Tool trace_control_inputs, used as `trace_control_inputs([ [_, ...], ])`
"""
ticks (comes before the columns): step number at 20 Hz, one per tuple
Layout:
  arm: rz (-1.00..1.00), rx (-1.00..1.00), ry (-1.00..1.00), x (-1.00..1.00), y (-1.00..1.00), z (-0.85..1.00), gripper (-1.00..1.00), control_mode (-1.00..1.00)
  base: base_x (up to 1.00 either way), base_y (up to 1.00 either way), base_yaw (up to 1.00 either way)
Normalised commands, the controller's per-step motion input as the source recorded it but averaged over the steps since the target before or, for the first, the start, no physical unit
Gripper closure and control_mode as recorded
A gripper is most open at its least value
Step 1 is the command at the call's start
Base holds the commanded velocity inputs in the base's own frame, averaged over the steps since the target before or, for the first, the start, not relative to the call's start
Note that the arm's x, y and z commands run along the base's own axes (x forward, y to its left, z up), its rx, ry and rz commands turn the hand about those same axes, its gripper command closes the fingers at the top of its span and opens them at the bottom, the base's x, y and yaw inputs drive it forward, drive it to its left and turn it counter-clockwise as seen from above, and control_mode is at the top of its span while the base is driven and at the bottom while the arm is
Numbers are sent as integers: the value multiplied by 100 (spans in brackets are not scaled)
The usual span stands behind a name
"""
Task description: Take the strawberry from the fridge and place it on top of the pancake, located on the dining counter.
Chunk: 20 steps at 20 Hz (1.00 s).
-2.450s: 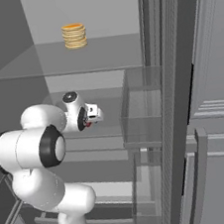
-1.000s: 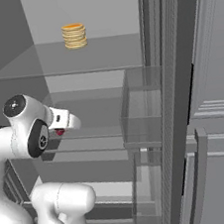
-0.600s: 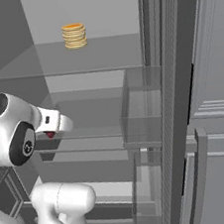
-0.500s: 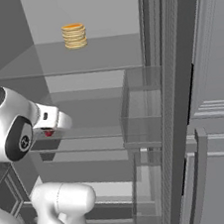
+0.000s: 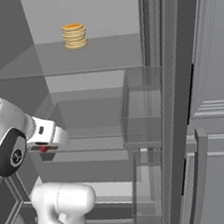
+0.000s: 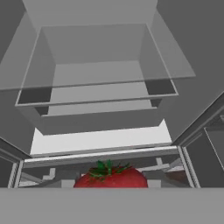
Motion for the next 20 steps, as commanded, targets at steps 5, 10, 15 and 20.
trace_control_inputs([
  [5, 0, 0, 0, 0, 0, -1, 100, -100, 0, 0, 0],
  [10, 0, 0, 0, 0, 0, 0, 100, -100, 0, 0, 0],
  [15, 0, 0, 0, -1, 0, -1, 100, 100, -26, 1, 3],
  [20, 0, 0, 0, 0, 0, 0, 100, 100, -100, 2, 4],
])
